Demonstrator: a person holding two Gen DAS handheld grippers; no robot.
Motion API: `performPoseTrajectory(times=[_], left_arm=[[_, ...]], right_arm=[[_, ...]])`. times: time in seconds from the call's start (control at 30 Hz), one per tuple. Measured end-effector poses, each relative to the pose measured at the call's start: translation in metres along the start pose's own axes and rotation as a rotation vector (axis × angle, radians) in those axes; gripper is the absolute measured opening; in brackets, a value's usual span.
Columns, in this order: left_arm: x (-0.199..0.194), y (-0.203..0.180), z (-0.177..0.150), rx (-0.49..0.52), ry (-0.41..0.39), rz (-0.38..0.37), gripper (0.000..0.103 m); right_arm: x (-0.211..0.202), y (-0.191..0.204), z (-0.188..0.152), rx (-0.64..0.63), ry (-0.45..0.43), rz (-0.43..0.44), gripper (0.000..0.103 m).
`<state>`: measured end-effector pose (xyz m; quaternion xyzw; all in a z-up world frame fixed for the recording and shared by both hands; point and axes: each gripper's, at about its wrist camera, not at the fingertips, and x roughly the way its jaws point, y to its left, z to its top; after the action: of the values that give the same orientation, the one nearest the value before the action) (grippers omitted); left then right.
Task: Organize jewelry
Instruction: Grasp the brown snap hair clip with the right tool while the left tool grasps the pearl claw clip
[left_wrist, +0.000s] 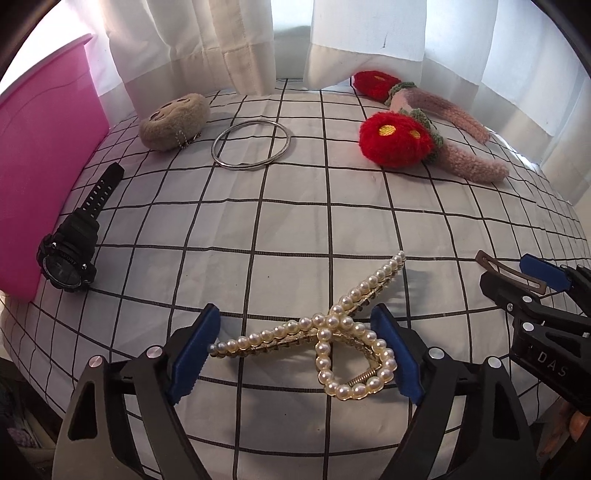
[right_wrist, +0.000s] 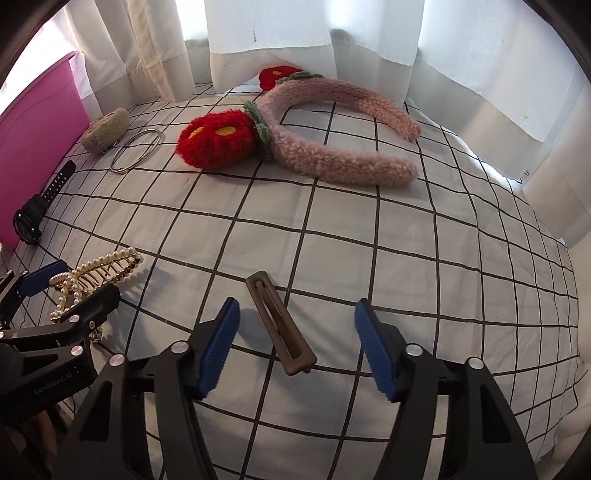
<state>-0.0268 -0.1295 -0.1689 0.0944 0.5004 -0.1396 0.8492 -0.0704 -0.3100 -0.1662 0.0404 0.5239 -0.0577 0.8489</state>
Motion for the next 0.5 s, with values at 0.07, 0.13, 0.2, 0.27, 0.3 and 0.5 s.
performPoseTrajectory(times=[0.07, 0.13, 0.2, 0.27, 0.3, 0.5], left_arm=[[0.000, 0.002, 0.000, -0.005, 0.004, -0.010, 0.081], [0.000, 0.002, 0.000, -0.001, 0.006, -0.011, 0.081], [0.000, 0.003, 0.000, -0.005, 0.006, -0.016, 0.080], [-0.001, 0.004, 0.000, -0.005, 0.007, -0.021, 0.080], [-0.001, 0.005, 0.000, -0.005, 0.007, -0.023, 0.080], [-0.004, 0.013, 0.001, -0.021, 0.010, -0.018, 0.080]], right_arm=[[-0.001, 0.003, 0.000, -0.009, -0.006, 0.000, 0.033], [-0.003, 0.005, -0.001, -0.014, -0.011, -0.005, 0.012], [-0.003, 0.004, -0.002, -0.006, -0.013, 0.001, 0.012], [-0.003, 0.002, -0.003, 0.004, -0.017, 0.009, 0.012], [-0.003, 0.001, -0.003, 0.013, -0.018, 0.014, 0.012], [-0.014, -0.004, -0.006, 0.058, -0.040, 0.043, 0.012]])
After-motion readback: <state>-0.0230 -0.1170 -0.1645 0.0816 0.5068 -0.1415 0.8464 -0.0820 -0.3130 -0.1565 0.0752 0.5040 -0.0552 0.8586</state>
